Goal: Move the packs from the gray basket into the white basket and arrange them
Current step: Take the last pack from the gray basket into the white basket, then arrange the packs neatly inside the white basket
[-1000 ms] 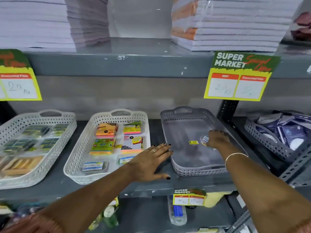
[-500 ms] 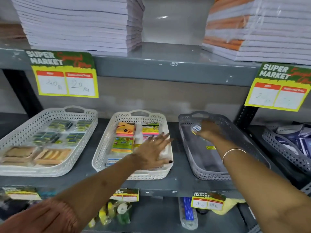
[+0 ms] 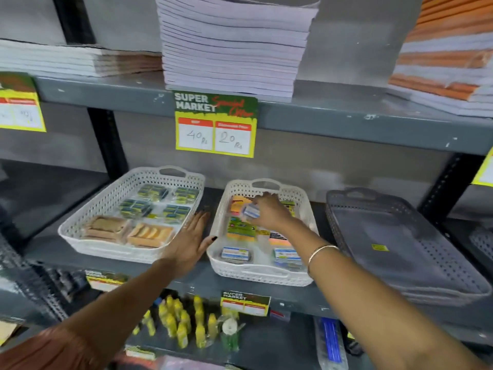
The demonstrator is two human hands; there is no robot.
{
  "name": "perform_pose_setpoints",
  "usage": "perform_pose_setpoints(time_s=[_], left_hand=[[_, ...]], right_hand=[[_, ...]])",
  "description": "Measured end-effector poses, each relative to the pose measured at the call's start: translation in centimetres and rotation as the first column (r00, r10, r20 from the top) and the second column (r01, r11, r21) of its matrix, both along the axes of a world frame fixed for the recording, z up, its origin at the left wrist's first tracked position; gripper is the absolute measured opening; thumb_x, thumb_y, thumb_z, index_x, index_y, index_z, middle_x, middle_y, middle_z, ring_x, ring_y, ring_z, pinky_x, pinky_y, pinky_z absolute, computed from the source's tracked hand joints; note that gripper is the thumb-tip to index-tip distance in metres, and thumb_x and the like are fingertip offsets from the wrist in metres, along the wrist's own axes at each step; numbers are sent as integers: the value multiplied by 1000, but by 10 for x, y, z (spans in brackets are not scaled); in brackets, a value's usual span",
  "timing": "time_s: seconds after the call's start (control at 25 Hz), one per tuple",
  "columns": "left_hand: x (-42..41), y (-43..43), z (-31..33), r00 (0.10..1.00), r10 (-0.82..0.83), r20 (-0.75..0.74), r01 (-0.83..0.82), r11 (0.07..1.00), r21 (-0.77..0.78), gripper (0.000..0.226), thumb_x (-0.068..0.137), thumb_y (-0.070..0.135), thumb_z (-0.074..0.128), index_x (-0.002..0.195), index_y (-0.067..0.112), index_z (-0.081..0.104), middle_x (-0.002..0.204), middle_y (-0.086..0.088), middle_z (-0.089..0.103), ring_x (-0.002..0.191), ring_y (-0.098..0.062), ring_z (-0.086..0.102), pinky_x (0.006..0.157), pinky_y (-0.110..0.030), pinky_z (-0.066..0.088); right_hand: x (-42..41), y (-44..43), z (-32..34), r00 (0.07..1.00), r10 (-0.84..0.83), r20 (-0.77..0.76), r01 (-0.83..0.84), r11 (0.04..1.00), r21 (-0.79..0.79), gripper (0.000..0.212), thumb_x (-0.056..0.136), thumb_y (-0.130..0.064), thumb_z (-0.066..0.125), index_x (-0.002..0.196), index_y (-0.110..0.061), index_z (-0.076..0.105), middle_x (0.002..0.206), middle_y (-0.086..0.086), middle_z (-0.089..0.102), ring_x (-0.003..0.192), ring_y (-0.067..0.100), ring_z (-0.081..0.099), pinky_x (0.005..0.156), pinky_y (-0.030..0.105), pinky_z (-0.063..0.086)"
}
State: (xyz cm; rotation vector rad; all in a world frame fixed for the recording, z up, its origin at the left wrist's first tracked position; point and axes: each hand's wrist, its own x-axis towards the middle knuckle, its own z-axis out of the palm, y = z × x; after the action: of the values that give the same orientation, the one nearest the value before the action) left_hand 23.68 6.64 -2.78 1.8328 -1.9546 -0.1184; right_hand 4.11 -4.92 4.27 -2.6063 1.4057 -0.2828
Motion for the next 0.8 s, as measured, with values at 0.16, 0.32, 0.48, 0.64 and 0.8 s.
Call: perform_pose_setpoints(time_s=[0.16, 0.32, 0.48, 0.64, 0.8], left_hand=[[11, 25, -33, 996, -37, -84, 43, 996, 72, 103, 74, 82, 7, 145, 7, 11, 152, -14, 18, 139, -24, 19, 111, -36, 20], [24, 33, -56, 976, -143, 163, 117, 980, 158, 103, 72, 84, 9, 145, 10, 12, 153, -12, 17, 141, -20, 7, 114, -41, 17], [23, 33, -61, 930, -168, 327, 103, 973, 208, 115, 58, 89, -5, 146, 15, 4, 156, -5, 4, 141, -17, -2, 114, -41, 3], [23, 31, -65, 928, -151, 340, 87, 976, 198, 115, 57, 88, -8, 146, 16, 5, 156, -4, 5, 142, -18, 0, 114, -40, 3], [23, 32, -68, 928, -144, 345, 90, 982, 168, 112, 61, 87, -6, 146, 15, 10, 156, -5, 10, 142, -19, 5, 114, -41, 4]], right_hand=[[19, 24, -27, 988, 127, -90, -113, 982, 154, 53, 83, -29, 67, 127, -4, 51, 131, 20, 48, 124, 34, 42, 102, 36, 37], [23, 32, -43, 975, 173, -139, -143, 968, 205, 52, 81, -23, 69, 126, -6, 51, 134, 17, 46, 127, 32, 39, 105, 40, 38], [26, 36, -42, 969, 190, -160, -153, 964, 219, 58, 79, -22, 70, 131, -7, 47, 137, 16, 43, 128, 31, 39, 105, 40, 37], [27, 39, -41, 956, 212, -204, -164, 959, 232, 68, 76, -24, 75, 131, -6, 41, 138, 15, 43, 127, 30, 42, 100, 37, 40], [29, 41, -45, 955, 207, -214, -169, 968, 183, 62, 73, -16, 75, 125, -6, 43, 130, 15, 51, 118, 30, 49, 91, 37, 45]])
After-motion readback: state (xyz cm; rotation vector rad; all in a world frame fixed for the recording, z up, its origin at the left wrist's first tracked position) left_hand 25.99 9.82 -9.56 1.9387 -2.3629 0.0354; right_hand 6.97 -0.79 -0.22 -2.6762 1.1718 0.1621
